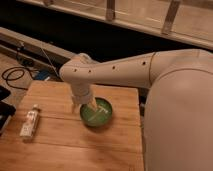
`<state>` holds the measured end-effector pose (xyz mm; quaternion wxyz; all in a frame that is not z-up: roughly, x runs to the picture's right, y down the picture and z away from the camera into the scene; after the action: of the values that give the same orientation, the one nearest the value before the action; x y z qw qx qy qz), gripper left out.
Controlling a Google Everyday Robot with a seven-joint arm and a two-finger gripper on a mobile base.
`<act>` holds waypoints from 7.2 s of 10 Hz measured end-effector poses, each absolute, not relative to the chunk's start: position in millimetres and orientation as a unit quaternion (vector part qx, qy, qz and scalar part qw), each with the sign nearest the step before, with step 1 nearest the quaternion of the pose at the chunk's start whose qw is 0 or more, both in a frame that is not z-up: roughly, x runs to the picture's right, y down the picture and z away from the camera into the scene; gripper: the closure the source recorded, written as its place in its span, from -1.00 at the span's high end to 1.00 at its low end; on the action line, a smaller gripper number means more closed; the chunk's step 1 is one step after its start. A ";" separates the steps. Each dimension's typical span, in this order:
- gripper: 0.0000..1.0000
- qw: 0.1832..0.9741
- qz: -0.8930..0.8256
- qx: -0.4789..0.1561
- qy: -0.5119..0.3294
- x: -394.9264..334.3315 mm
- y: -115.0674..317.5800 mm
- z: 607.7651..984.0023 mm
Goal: Place the bottle in the ceramic bowl
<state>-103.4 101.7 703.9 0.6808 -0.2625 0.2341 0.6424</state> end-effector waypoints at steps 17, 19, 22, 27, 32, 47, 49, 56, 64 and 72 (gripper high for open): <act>0.30 0.764 0.555 -0.293 0.151 -226.9 89.7 717.4; 0.30 0.782 0.525 -0.304 0.143 -256.1 103.0 723.4; 0.30 0.804 0.480 -0.331 0.118 -334.7 121.0 749.7; 0.30 0.798 0.496 -0.342 0.026 -429.2 141.6 790.2; 0.30 0.807 0.490 -0.325 0.052 -430.0 147.6 800.4; -0.83 0.781 0.497 -0.371 0.070 -420.1 174.0 817.5; -1.00 0.746 0.525 -0.409 0.028 -411.1 165.7 819.6; -1.00 0.636 0.609 -0.461 -0.107 -317.5 96.9 830.3; -1.00 0.710 0.621 -0.328 -0.052 -280.8 47.4 784.4; -1.00 0.663 0.686 -0.279 -0.104 -195.8 20.9 765.3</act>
<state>-195.8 20.9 765.3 0.6634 -0.2794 -0.1044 0.6862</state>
